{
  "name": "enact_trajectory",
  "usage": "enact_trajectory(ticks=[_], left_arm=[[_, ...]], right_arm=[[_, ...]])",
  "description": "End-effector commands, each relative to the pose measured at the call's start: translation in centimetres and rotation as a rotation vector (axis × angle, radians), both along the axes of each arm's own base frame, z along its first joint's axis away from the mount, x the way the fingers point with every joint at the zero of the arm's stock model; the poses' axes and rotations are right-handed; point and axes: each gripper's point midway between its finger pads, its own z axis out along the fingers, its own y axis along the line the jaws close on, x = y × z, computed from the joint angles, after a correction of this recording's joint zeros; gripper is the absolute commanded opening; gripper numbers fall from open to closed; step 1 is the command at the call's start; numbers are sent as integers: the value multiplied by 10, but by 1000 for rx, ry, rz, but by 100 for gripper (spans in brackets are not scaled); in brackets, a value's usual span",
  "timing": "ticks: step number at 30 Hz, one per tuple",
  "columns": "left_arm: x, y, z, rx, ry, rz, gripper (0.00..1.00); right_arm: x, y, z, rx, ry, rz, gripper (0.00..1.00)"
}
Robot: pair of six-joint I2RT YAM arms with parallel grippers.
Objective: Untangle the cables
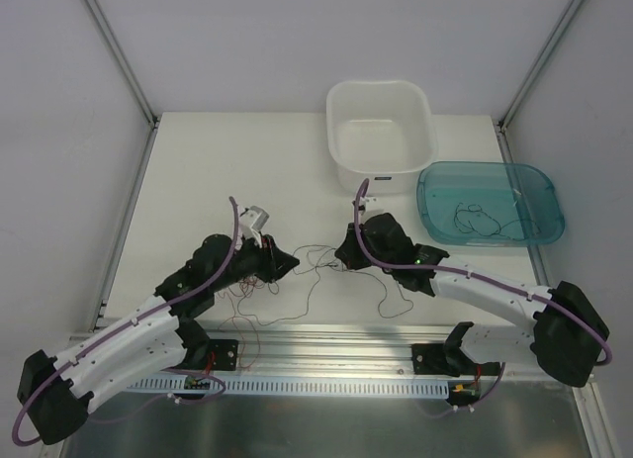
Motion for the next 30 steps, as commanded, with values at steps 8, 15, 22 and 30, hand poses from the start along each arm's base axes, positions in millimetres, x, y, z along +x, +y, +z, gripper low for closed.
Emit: enact_trajectory(ticks=[8,15,22,30], left_arm=[[23,25,-20,63,174,278,80],[-10,-18,-4,-24,148,-26,78],[0,-41,-23,-40,98,1,77],[28,-51,-41,-32,20,145,75]], right_arm=[[18,-24,35,-19,-67,-110,1],[20,-26,51,-26,-63,-155,1],[14,-21,66,8,-53,-166,1],[6,-7,83,94,-43,-155,1]])
